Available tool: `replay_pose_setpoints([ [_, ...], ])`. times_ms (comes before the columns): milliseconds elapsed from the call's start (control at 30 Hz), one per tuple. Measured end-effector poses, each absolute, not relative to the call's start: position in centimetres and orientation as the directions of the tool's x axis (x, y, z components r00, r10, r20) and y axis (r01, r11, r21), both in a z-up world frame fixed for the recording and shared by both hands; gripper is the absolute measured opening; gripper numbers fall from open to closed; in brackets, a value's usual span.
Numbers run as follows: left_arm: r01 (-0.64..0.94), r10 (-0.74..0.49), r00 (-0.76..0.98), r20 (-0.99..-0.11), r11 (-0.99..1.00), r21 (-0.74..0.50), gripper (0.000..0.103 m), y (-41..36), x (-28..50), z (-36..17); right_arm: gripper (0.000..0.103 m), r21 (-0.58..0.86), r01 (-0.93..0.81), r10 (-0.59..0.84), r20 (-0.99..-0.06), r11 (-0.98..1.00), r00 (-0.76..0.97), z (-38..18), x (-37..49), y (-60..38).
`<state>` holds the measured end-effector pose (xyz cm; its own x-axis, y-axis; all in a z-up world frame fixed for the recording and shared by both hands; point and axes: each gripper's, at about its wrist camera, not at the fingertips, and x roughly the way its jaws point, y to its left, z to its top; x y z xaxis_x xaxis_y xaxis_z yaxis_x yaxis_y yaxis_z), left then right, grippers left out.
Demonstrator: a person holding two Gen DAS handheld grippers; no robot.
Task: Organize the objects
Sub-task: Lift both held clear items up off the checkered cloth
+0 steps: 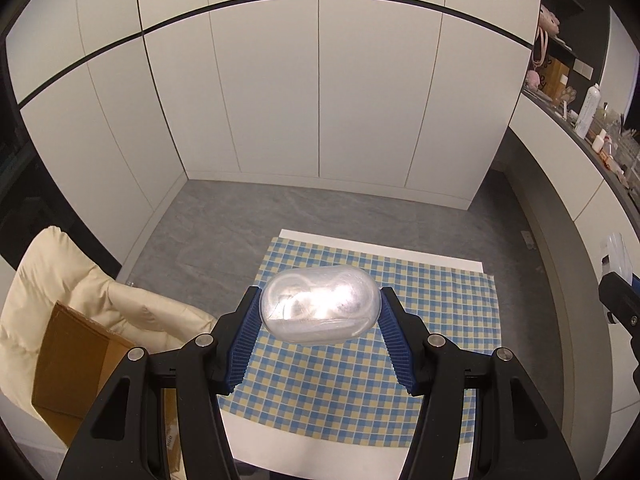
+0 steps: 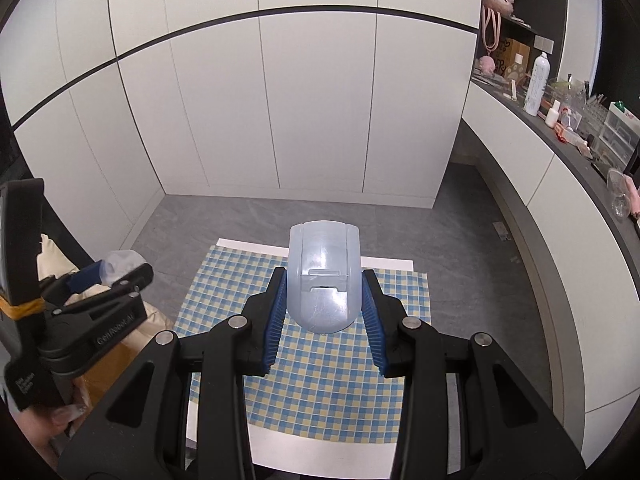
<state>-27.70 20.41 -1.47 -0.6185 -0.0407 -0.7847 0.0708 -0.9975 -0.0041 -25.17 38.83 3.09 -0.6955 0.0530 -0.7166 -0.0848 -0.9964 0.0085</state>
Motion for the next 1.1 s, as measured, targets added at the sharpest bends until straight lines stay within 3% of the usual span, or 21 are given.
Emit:
replay_pose_setpoints([
  [633,0.057,-0.027,-0.644,-0.764,-0.998,-0.013,0.058,19.5,-25.1,0.1,0.038,-0.008,-0.069,0.053,-0.718,-0.998,-0.694,3.6,-23.7,37.4],
  [1100,-0.012,-0.008,-0.637,-0.771,-1.0,0.021,0.058,19.8,-19.4,-0.6,0.038,-0.024,-0.072,0.066,-0.736,-0.997,-0.674,1.1,-18.0,36.0],
])
